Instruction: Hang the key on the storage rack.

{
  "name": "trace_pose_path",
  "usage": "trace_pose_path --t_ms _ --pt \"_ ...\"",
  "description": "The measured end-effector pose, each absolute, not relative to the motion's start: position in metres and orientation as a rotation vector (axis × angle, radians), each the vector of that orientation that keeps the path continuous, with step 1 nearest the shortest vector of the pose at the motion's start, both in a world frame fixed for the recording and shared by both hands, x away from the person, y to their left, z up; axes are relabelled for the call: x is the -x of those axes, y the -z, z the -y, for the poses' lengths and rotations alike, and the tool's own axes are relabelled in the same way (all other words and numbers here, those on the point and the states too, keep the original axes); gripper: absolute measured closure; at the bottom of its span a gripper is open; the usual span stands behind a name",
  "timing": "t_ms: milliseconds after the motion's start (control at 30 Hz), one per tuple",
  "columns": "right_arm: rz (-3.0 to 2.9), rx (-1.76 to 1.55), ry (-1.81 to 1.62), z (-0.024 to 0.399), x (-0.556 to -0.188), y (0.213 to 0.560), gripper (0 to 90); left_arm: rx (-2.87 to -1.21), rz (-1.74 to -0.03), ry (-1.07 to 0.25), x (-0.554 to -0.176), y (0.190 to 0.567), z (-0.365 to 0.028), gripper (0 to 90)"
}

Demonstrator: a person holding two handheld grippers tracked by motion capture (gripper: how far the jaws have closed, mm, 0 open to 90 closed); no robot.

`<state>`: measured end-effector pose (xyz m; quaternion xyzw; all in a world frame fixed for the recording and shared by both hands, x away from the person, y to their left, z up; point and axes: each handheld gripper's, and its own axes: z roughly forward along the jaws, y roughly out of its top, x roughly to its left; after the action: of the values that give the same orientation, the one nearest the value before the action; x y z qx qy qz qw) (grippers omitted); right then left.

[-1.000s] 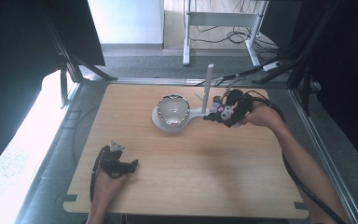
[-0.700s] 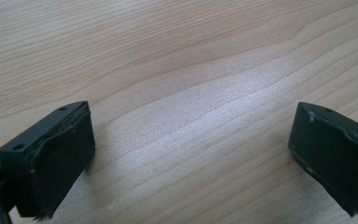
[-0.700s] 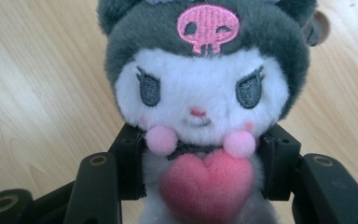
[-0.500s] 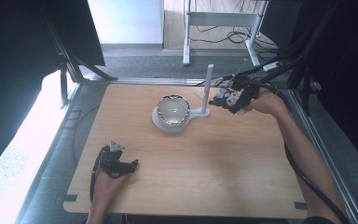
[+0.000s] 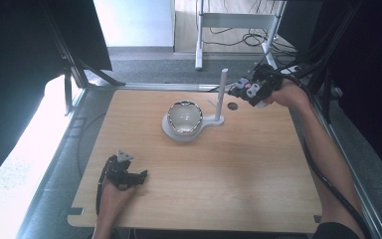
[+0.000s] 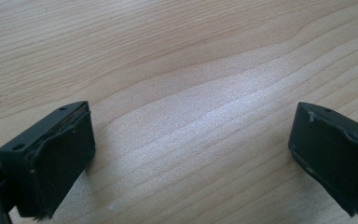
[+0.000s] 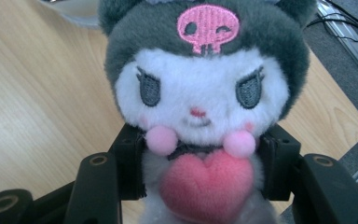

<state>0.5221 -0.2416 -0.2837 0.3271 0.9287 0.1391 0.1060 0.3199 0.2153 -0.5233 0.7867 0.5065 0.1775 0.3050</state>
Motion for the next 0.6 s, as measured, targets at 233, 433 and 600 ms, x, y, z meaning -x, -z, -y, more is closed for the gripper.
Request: trace_pose_path --t_ms 233,433,600 --pt "-2.713 -0.977 -0.421 0.241 -0.530 0.278 45.5 -2.081 -1.343 -0.467 -0.320 0.523 -0.215 0.2" --pt "-2.691 -0.977 -0.438 0.239 -0.534 0.270 45.6 -2.083 -1.343 -0.468 -0.320 0.523 -0.215 0.1" --pt "-2.686 -0.965 -0.443 0.234 -0.535 0.265 45.6 -2.084 -1.343 -0.467 -0.320 0.523 -0.215 0.2"
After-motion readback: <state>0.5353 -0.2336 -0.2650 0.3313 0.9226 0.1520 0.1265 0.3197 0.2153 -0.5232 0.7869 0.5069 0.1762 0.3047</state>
